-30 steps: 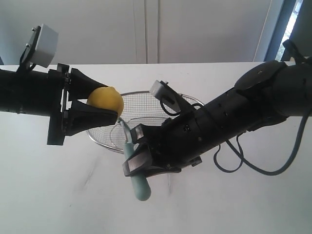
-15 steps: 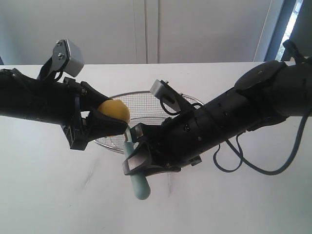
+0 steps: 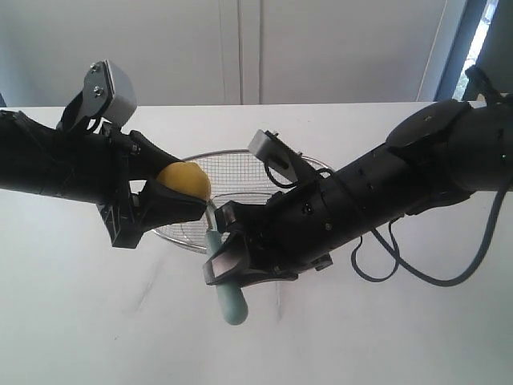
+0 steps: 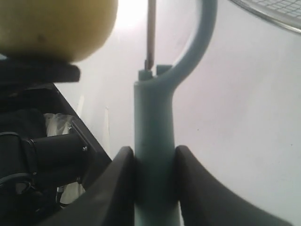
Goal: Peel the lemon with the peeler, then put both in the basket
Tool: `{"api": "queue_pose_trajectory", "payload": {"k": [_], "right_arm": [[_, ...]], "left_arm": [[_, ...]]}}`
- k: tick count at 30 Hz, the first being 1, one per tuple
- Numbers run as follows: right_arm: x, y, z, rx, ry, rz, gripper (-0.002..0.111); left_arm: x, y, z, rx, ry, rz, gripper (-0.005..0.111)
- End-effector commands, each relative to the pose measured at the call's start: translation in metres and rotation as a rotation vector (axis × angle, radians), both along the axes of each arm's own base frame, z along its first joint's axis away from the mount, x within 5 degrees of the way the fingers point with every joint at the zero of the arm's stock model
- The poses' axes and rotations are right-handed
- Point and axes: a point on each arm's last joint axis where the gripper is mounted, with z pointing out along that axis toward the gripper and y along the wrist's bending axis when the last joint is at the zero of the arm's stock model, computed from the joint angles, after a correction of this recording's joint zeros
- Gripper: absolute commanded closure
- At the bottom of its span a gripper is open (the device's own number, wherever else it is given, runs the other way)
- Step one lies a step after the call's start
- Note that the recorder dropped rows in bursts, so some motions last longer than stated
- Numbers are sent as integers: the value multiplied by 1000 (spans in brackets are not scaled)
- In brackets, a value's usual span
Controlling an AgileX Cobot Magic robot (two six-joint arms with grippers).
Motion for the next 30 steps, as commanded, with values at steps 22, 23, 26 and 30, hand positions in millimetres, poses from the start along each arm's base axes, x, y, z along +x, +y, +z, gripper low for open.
{"api": "queue_pose_trajectory", "payload": {"k": [22, 23, 26, 30], "right_arm": [[-7, -34, 68, 104, -212, -65, 108], [-8, -38, 73, 109, -231, -76, 108], [-11, -51, 87, 120, -286, -110, 108], [-12, -66, 99, 93, -359, -158, 108]], "left_arm": [[-4, -2, 6, -34, 0, -11, 107], [-4, -2, 6, -34, 0, -11, 107], [-4, -2, 6, -34, 0, -11, 107], [-4, -2, 6, -34, 0, -11, 107]]}}
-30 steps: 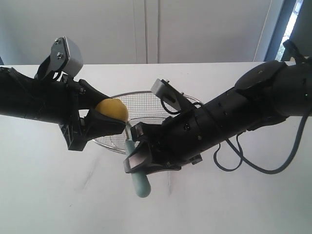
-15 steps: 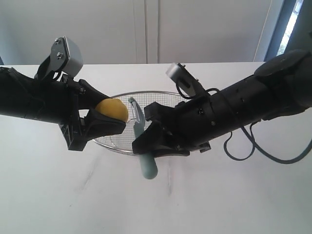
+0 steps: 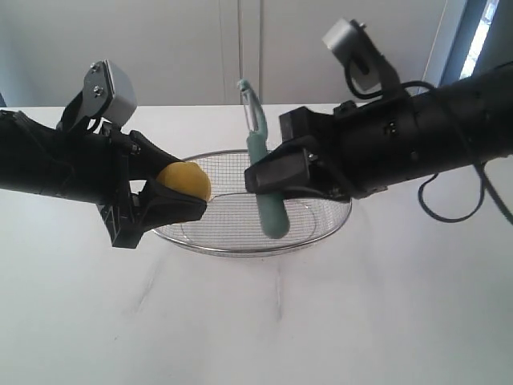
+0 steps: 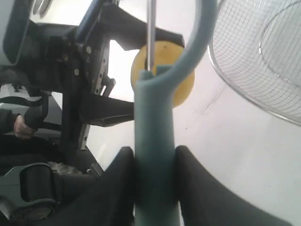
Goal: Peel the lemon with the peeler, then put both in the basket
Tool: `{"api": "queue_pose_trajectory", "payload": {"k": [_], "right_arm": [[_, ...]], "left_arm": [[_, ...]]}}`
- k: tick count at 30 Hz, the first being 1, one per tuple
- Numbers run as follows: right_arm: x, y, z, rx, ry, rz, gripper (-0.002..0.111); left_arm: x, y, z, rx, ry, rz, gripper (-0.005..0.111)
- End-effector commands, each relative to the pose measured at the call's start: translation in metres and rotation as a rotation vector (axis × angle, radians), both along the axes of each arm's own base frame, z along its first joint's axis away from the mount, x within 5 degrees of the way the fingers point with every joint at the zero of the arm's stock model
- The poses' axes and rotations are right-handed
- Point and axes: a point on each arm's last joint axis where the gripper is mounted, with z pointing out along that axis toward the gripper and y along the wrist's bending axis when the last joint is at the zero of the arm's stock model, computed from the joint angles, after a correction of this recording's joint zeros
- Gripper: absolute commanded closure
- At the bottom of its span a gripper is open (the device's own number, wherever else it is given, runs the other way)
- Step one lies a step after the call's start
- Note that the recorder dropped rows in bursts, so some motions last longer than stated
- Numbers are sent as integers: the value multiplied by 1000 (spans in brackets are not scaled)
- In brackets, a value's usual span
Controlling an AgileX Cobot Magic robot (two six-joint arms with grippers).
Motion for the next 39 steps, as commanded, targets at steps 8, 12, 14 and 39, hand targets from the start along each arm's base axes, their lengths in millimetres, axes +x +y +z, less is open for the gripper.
{"api": "queue_pose_trajectory", "payload": {"k": [8, 12, 14, 39], "right_arm": [[10, -29, -11, -157, -25, -187, 108], [17, -26, -28, -175, 37, -179, 108], [22, -25, -37, -184, 69, -177, 108], [13, 49, -94, 13, 380, 89, 108]], "left_arm": [[-4, -2, 6, -35, 1, -12, 107], [-4, -2, 6, -35, 1, -12, 107], [-4, -2, 6, -35, 1, -12, 107], [-4, -2, 6, -35, 1, -12, 107]]}}
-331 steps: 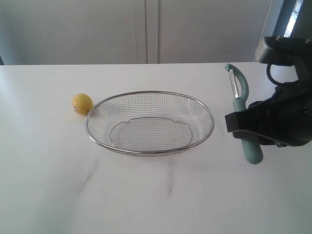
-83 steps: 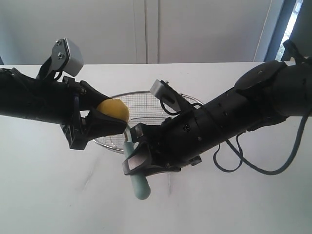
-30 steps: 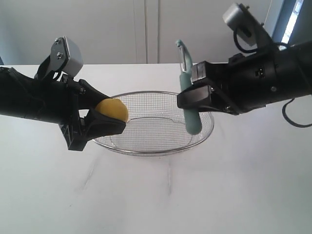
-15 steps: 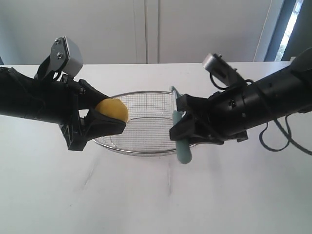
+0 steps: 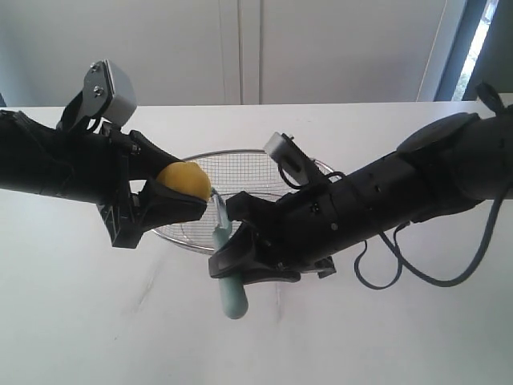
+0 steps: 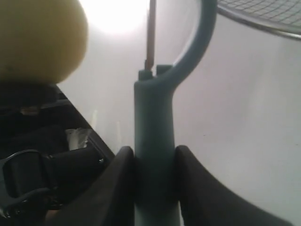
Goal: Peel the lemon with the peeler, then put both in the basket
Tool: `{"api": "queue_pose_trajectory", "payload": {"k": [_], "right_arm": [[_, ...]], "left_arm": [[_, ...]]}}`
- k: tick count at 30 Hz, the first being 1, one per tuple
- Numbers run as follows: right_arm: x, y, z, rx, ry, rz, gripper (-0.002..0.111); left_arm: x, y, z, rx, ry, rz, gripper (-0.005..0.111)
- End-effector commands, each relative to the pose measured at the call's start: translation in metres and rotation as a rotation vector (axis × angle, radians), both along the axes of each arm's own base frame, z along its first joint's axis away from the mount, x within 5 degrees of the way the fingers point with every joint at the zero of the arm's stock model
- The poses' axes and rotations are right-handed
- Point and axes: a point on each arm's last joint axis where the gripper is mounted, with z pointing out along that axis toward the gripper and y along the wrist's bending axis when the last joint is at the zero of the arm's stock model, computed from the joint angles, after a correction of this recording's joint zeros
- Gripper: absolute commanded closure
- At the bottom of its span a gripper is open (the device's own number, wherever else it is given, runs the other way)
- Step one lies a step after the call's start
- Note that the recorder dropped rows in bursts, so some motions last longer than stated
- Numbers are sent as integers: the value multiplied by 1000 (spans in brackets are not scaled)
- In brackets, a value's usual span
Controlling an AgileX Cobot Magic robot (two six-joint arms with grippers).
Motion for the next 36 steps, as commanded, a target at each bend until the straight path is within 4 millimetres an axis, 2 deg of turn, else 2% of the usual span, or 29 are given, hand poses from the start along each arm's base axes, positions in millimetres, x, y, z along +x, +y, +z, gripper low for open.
{"api": "queue_pose_trajectory", "payload": {"k": [1, 25, 36], "right_arm": [[-3, 4, 3, 74, 25, 27, 108], [-5, 5, 5, 102, 39, 43, 108], [8, -14, 12, 170, 74, 2, 108]], "left_arm": [[-4, -2, 6, -35, 1, -12, 107], [-5, -2, 4, -18, -5, -22, 107], [-5, -2, 4, -18, -5, -22, 107]]}}
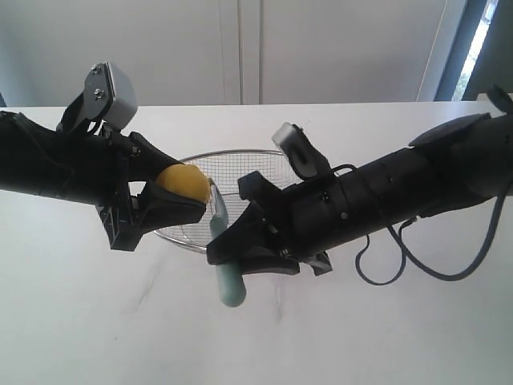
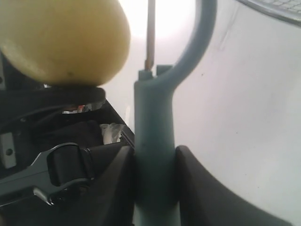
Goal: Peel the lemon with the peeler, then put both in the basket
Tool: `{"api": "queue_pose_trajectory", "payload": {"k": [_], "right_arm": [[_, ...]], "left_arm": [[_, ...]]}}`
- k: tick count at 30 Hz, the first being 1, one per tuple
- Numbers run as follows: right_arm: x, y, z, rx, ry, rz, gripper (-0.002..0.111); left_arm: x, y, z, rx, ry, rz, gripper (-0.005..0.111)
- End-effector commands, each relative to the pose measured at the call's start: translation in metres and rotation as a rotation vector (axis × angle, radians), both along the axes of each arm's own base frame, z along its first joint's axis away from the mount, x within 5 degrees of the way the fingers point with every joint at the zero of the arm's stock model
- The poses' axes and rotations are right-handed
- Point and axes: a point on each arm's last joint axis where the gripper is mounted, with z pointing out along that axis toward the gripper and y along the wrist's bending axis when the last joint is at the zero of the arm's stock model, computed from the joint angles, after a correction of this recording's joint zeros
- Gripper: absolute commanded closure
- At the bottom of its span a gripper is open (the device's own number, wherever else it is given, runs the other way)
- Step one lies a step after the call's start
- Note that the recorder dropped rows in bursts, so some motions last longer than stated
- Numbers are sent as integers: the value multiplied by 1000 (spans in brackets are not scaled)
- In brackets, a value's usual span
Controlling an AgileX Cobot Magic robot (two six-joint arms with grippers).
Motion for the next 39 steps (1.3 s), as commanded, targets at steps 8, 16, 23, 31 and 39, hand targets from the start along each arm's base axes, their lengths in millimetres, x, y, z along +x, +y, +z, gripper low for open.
{"api": "queue_pose_trajectory", "payload": {"k": [8, 16, 23, 31, 39], "right_arm": [[15, -30, 44, 154, -63, -6, 108], [0, -79, 106, 157, -371, -116, 108], [0, -92, 103, -97, -470, -210, 108], [12, -98, 84, -210, -406, -257, 108], [25, -93, 44, -179, -231, -286, 108]], "left_arm": [[-4, -2, 5, -32, 0, -14, 107], [-4, -2, 5, -32, 0, -14, 107], [-5, -3, 5, -34, 2, -19, 107], [-5, -3, 5, -34, 2, -19, 107], [-5, -3, 5, -34, 2, -19, 107]]}}
